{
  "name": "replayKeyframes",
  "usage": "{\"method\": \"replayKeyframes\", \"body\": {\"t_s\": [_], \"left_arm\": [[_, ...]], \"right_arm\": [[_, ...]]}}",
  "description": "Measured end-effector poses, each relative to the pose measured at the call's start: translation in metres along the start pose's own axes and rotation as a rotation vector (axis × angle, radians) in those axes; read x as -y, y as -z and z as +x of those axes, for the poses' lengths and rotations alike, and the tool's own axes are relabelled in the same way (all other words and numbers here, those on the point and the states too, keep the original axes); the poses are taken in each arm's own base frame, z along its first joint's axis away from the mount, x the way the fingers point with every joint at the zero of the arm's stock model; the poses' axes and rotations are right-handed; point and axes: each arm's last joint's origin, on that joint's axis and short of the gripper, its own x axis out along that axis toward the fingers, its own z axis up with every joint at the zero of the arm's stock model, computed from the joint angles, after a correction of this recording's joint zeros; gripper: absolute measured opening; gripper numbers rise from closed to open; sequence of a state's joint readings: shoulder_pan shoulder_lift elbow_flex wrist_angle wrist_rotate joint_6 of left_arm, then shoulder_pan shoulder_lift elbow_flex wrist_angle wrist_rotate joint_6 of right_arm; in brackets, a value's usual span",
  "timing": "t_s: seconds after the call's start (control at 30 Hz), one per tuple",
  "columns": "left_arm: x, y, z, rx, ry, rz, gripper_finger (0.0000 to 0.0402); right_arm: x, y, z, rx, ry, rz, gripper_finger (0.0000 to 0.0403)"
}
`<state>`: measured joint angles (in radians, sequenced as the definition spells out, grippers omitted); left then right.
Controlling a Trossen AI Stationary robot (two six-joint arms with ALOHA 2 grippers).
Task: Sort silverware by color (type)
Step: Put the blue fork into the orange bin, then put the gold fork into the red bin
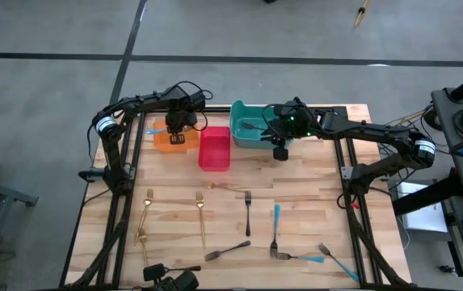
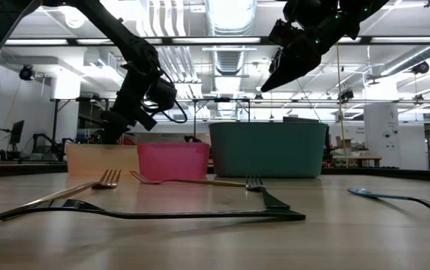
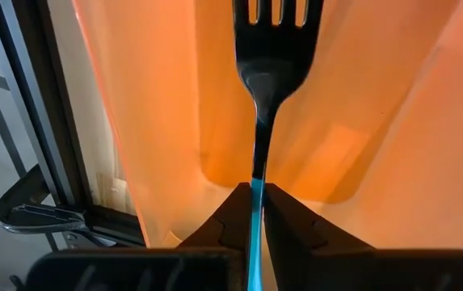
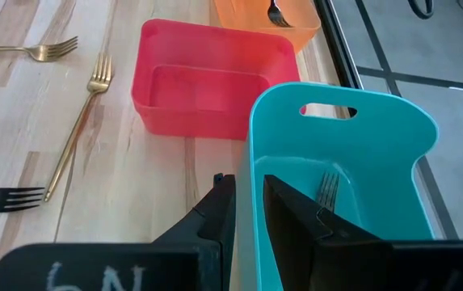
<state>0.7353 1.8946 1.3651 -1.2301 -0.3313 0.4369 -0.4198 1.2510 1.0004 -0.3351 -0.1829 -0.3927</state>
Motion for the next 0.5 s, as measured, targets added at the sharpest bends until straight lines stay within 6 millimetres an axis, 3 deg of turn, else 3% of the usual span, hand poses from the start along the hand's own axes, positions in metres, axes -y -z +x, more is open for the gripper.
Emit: {"method": "replayKeyframes", "body": {"t_s": [0.27,0.5], "left_arm": [[0.000,0.002,-0.004,-0.018,0.007,-0.042,0.0055],[0.010,0.019,-0.034,0.025,-0.016,-0.179,0.0060]], "right_arm": [[0.000,0.000,0.000,0.000,0.000,0.000,0.0057],[0.000,-0.001,0.000,0.010,0.003,0.046,0.0057]]}}
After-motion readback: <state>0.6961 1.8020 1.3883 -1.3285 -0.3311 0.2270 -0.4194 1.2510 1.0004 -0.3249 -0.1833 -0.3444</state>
